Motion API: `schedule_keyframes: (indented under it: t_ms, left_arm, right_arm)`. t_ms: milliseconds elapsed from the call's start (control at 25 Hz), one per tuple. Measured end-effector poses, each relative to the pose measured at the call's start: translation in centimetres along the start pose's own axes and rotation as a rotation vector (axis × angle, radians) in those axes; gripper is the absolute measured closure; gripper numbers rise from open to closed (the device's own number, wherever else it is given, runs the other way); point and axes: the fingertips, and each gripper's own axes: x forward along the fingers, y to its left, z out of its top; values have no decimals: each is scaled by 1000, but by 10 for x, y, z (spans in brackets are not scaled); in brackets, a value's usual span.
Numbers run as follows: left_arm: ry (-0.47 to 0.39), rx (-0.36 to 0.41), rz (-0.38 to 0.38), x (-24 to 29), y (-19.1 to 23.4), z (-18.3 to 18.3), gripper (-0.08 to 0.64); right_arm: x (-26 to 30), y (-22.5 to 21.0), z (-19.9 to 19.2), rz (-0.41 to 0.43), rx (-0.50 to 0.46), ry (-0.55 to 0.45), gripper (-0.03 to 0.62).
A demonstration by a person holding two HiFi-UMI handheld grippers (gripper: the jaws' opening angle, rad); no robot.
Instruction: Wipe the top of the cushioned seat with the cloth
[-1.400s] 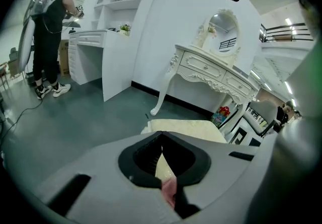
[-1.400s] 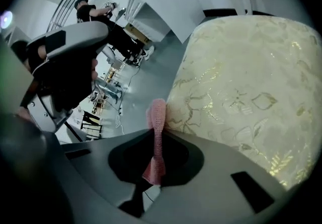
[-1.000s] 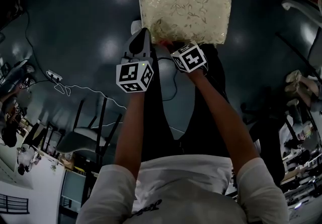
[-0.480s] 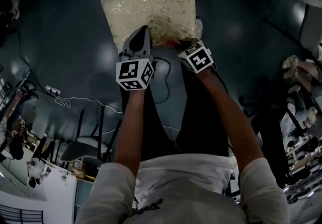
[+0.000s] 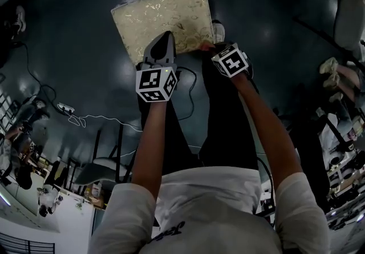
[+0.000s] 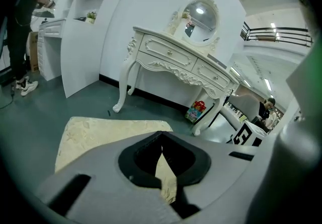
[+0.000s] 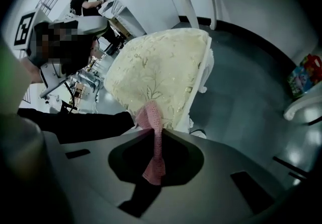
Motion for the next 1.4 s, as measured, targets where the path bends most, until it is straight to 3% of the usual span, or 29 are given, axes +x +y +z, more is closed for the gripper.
schedule_keyframes:
  t_ms: [200, 480, 680, 1000, 1240, 1400]
  left_arm:
    - [-29, 28, -48, -33, -11, 52, 546]
    - [-92, -25, -100, -65, 125, 143, 546]
    - [-171, -8, -188, -82, 150, 216, 545]
    - [-286, 93, -329, -152, 129, 308, 546]
    - [-353, 92, -325, -160, 135, 338, 546]
    - [-407, 112, -311, -164, 135, 365, 546]
  right_arm:
    - [-74, 2, 42, 16, 21, -122, 566]
    - [-119, 61, 240, -18, 26, -346, 566]
    - [-160, 121, 338, 12, 5, -502, 566]
    - [-243, 187, 405, -41, -39, -669, 566]
    - [-277, 180, 432, -135, -71, -769, 565]
    - [-309, 187, 454, -190, -52, -888, 565]
